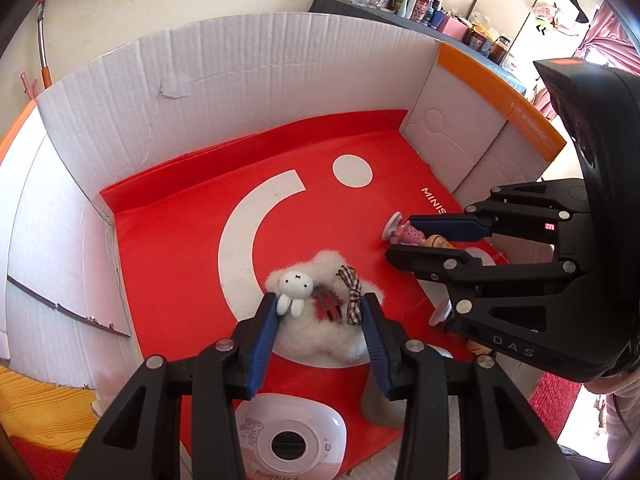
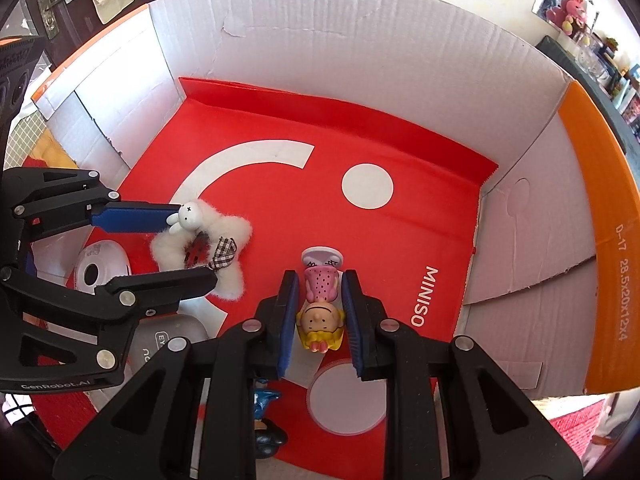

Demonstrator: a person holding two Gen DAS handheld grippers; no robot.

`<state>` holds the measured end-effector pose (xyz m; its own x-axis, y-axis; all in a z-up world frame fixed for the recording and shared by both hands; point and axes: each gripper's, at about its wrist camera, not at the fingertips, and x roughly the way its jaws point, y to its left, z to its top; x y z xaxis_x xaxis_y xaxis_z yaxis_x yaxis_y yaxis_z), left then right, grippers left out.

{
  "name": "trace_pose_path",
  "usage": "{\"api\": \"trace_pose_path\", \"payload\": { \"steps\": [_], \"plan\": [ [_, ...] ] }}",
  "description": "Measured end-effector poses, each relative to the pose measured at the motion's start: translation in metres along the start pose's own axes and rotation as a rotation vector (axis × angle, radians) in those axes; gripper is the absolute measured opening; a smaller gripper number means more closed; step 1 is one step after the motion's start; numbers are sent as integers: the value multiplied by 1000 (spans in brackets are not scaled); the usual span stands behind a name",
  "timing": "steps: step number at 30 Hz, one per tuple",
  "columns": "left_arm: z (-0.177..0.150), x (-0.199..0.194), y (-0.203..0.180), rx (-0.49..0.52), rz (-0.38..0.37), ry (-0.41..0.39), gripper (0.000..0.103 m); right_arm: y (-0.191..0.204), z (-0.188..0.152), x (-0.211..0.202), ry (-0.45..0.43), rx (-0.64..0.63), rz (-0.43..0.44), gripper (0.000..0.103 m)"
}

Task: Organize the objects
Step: 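Lower and open left tool releasing the bunny while right tool releases the doll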

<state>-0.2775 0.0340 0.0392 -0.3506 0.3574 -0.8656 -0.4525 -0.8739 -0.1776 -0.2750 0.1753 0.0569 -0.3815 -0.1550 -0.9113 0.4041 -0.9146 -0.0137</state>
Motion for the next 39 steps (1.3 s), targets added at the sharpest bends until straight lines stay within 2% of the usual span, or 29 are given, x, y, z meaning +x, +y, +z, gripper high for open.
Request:
{"api": "trace_pose_path", "payload": {
  "steps": [22,24,34,39],
  "plan": [
    [-1,-1,5,-16,-10,0,51,5,6,-3,0,0,-5,22],
    [-2,-2,6,-21,-11,-2,55,6,7,-4,-1,2,-3,22],
    [-5,-17,8,-29,-20,-31,55,7,6,-17,-27,14,9,22],
    [-7,-34,5,-39,-12,-81,55,10,7,-28,-60,18,6,22]
  ]
}}
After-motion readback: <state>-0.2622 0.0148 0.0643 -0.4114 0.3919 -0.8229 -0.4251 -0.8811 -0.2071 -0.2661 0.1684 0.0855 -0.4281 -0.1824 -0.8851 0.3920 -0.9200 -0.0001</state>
